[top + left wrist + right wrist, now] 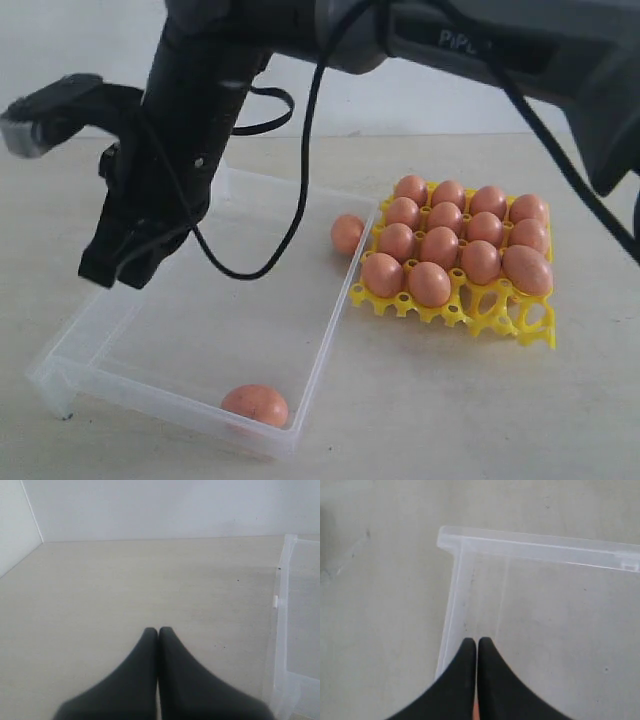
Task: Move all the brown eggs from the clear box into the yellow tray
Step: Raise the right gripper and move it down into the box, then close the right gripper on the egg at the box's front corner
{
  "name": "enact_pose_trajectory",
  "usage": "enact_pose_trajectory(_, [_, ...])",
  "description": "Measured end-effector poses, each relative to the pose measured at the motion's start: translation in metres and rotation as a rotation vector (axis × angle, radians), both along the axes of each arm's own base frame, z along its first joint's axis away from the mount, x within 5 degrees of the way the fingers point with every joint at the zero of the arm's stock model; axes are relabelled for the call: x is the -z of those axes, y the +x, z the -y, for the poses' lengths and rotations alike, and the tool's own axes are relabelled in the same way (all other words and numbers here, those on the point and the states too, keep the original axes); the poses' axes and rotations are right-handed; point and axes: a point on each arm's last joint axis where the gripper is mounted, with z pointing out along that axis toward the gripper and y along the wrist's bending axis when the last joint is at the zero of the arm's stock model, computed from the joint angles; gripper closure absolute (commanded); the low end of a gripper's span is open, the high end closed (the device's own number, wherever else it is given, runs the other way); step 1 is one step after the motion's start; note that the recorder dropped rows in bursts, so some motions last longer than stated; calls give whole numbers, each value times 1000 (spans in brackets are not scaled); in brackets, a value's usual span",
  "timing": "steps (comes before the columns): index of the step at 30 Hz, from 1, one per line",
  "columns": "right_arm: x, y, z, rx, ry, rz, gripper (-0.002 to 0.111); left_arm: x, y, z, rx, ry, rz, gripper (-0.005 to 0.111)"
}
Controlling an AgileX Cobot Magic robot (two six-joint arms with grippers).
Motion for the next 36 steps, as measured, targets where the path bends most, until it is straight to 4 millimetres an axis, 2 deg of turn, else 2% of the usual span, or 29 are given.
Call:
enact_pose_trajectory(2, [13, -9, -5, -58, -71, 41, 105, 0, 0, 0, 0, 0, 0, 111])
enact_pose_trajectory(4, [26, -8, -2, -73, -137, 66, 85, 0, 0, 0, 0, 0, 0, 111])
enact_pose_trajectory(5, [31, -7, 1, -74, -171, 79, 70, 0, 0, 0, 0, 0, 0, 111])
enact_pose_trajectory(7, [42, -5, 7, -75, -236, 99, 47, 0, 0, 0, 0, 0, 0, 111])
enact_pose_trajectory(8, [48, -5, 10, -72, -266, 97, 42, 0, 0, 0, 0, 0, 0, 111])
enact_pose_trajectory(13, [83, -15, 25, -34, -387, 4, 41, 0, 0, 0, 0, 0, 0, 111])
enact_pose_trajectory(16, [94, -18, 29, -34, -421, -22, 41, 0, 0, 0, 0, 0, 0, 111])
enact_pose_trajectory(26, [101, -16, 26, 7, -378, 4, 41, 0, 0, 0, 0, 0, 0, 111])
enact_pose_trajectory(33, [124, -15, 25, 45, -417, -36, 41, 0, 0, 0, 0, 0, 0, 111])
enact_pose_trajectory(36, [125, -14, 24, 93, -411, -42, 41, 0, 0, 0, 0, 0, 0, 111])
